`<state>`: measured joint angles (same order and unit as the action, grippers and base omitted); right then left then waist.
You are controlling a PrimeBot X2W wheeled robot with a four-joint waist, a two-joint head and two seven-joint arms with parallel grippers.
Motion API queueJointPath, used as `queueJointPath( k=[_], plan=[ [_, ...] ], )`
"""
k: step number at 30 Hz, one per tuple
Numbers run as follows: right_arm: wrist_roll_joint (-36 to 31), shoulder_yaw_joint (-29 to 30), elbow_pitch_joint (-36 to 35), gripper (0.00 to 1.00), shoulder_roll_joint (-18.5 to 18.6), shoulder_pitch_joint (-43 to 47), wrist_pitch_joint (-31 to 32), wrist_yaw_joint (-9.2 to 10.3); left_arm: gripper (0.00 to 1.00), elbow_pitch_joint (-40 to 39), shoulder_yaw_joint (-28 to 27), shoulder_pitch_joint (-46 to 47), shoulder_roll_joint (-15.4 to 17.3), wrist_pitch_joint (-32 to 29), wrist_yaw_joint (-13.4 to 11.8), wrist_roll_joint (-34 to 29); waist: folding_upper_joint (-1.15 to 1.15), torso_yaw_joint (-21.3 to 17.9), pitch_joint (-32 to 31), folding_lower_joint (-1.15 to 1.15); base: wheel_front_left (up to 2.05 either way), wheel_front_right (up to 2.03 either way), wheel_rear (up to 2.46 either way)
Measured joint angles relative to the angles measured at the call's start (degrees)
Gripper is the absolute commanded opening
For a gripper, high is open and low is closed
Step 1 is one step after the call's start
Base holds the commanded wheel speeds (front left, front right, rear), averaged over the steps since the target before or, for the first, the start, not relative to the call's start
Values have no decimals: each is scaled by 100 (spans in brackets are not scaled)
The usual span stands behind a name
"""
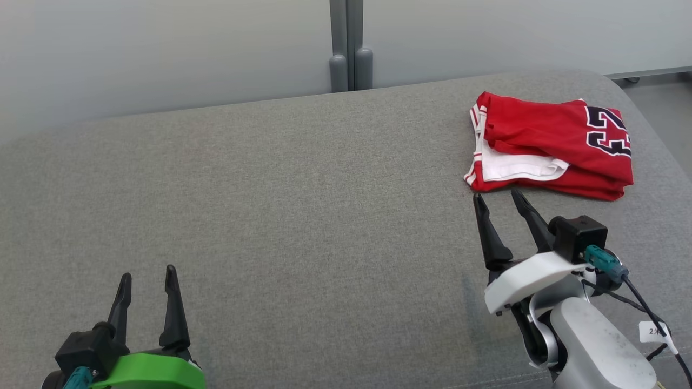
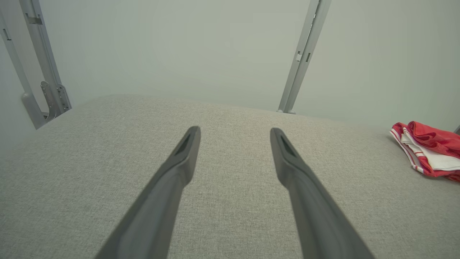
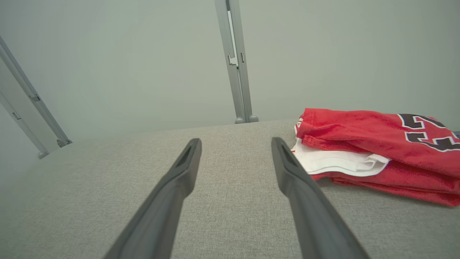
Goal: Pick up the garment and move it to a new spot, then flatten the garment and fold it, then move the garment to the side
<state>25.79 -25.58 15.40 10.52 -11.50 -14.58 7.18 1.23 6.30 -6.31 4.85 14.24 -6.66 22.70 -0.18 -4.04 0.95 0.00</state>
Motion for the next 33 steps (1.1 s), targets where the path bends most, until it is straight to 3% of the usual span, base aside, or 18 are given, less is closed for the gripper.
queueJointPath(
  k=[33],
  plan=[
    [-826, 319, -327, 100, -463, 758, 0, 0, 100, 219, 97, -85, -97, 2, -18, -187, 0, 24, -152, 0, 0, 0, 0]
  ],
)
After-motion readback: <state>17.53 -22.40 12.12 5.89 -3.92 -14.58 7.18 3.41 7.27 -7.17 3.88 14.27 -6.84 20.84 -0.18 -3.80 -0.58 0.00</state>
